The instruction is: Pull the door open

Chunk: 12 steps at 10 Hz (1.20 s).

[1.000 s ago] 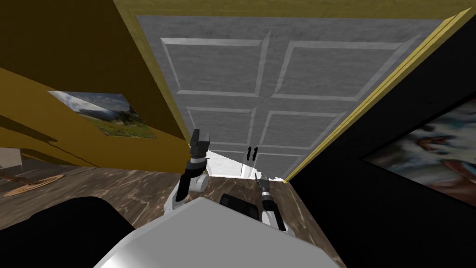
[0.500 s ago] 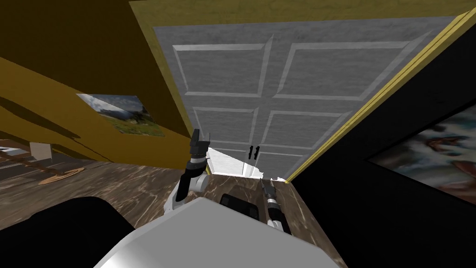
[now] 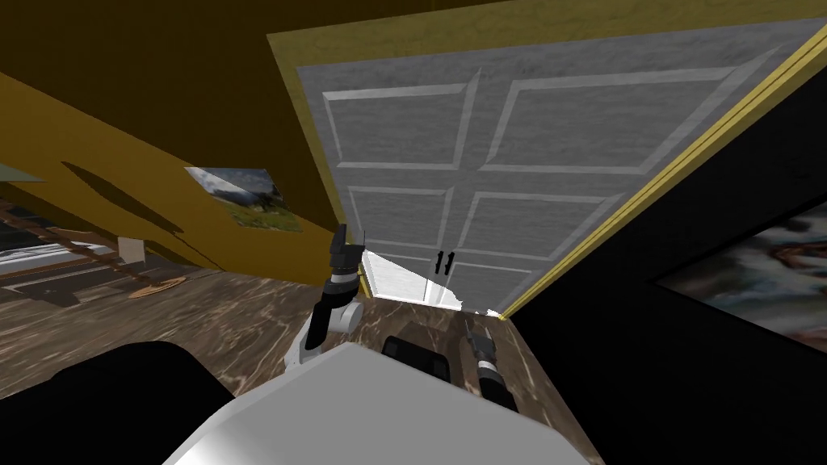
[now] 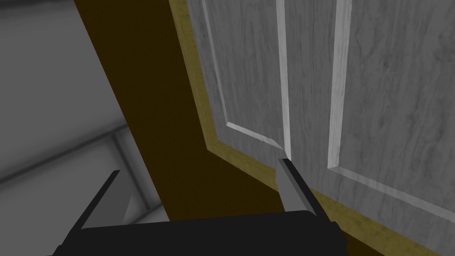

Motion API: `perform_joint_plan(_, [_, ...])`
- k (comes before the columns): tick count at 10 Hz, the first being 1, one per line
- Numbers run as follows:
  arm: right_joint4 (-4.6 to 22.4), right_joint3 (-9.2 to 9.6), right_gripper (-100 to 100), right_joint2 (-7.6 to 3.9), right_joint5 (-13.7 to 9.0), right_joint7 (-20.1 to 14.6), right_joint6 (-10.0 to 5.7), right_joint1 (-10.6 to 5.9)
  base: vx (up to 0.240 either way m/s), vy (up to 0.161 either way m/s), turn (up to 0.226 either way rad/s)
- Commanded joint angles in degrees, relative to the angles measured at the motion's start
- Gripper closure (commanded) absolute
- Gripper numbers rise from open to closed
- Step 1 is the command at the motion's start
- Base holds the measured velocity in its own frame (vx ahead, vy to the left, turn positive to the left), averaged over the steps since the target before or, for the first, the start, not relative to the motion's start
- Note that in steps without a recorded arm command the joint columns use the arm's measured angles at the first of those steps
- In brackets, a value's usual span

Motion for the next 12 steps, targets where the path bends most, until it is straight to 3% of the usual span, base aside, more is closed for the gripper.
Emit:
perform_joint_plan(1, [-1.61, -1.09, -100, -0.81, -0.44, 0.61, 0.6, 1.11, -0.055, -0.006, 0.044])
perform_joint_plan(4, [-1.03, -4.35, -100, -2.1, -0.82, 0.17, 0.4, 3.82, -0.054, -0.015, 0.105])
perform_joint_plan(6, [-0.92, -5.16, -100, -2.4, -0.9, 0.06, 0.35, 4.45, -0.044, -0.016, 0.066])
perform_joint_plan(7, [-0.7, -6.8, -100, -3.0, -1.07, -0.16, 0.25, 5.71, -0.039, -0.012, 0.124])
perform_joint_plan(8, [-0.7, -6.8, -100, -3.0, -1.07, -0.16, 0.25, 5.71, -0.031, -0.015, 0.067])
perform_joint_plan(12, [-0.41, -11.08, -100, -4.4, -1.4, -0.79, 0.01, 8.63, -0.034, -0.019, 0.122])
